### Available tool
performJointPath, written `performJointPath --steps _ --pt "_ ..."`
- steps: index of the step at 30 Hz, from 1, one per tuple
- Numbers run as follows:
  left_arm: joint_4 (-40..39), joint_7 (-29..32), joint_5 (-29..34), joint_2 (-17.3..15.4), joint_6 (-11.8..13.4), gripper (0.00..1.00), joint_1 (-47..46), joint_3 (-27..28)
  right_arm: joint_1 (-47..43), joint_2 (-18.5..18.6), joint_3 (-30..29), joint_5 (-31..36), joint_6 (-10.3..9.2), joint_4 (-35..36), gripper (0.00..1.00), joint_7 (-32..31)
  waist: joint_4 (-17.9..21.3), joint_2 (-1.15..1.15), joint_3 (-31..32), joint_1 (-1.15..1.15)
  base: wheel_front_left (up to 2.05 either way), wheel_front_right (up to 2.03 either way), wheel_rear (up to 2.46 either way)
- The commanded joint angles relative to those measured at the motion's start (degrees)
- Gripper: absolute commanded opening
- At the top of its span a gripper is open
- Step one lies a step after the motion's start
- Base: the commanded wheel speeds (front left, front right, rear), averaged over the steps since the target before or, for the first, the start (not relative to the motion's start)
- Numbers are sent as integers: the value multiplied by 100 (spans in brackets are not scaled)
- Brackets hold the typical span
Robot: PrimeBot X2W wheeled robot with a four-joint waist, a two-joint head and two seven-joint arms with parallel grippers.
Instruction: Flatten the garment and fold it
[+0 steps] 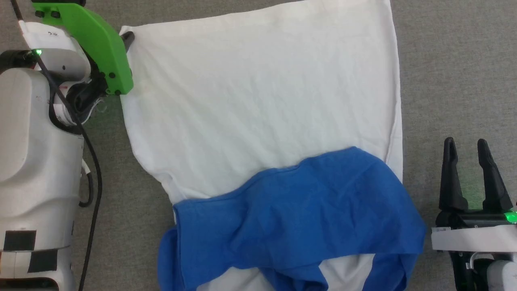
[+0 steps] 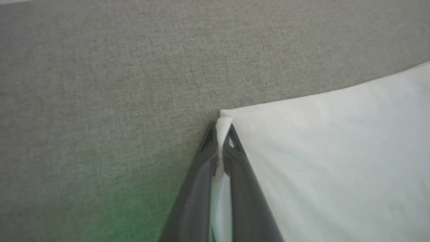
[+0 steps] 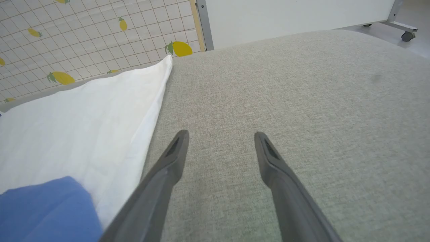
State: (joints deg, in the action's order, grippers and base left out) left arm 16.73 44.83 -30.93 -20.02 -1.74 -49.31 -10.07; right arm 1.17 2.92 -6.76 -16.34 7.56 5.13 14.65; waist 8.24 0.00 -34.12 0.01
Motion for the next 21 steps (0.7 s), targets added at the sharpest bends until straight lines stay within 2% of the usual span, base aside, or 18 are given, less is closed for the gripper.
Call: performJointPath --steps 1,4,7,9,14,17,21 --pt "101 24 -44 50 -57 0 240 -79 102 -4 -17 73 -8 9 100 34 -104 0 142 -1 0 0 0" --pt "18 -104 -103 96 -163 0 335 -126 198 -4 -33 222 -8 54 100 15 -206 0 330 -1 0 0 0" --pt "-70 -289 -206 196 -256 0 425 -158 534 -4 -54 336 -8 232 100 -321 -312 0 526 -1 0 0 0" --pt "-117 -367 -248 233 -294 0 456 -181 874 58 -50 394 -8 382 100 -784 -365 0 601 -1 0 0 0" --pt "-231 -452 -300 277 -353 0 437 -254 2076 698 -61 240 -8 590 100 -2261 -483 0 602 -1 0 0 0" --pt "-277 -488 -330 336 -370 0 378 -296 2697 1020 1 36 -8 436 100 -3145 -571 0 520 -1 0 0 0" --pt "-319 -686 -362 473 -407 0 256 -363 3344 1226 -115 -253 -8 -90 100 -4176 -749 0 376 -1 0 0 0"
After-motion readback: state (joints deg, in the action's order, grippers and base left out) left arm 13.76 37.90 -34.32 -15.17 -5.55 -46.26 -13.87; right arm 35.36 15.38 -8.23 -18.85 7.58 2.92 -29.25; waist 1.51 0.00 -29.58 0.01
